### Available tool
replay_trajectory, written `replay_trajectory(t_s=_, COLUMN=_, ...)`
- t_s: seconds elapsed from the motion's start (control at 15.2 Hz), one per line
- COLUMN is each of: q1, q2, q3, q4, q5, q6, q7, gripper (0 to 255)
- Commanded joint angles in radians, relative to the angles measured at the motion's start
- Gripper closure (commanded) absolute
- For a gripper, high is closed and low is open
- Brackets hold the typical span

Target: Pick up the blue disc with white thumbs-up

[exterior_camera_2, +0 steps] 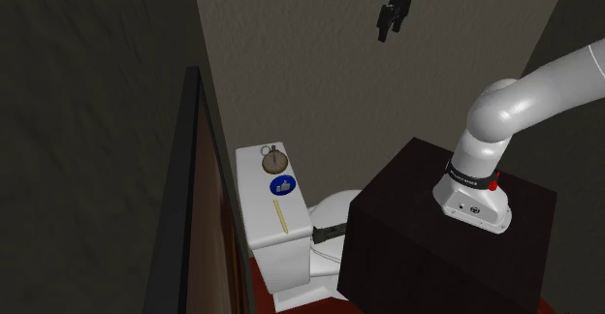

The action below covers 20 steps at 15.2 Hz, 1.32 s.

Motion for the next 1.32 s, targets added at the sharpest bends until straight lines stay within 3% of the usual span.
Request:
replay_trajectory(t_s=0.0, q1=0.000, q2=0.000, q3=0.000, q4=0.000, q5=0.000, q6=0.000, q7=0.000, gripper=0)
replay_trajectory(t_s=0.66, q1=0.039, q2=-0.001, q3=0.093, q4=-0.305, q5=0.089, q6=0.350, q7=0.179, gripper=0)
replay_trajectory(t_s=1.25, q1=0.080, q2=0.190, q3=0.213, q4=-0.453, q5=0.162, q6=0.739, q7=0.355, gripper=0)
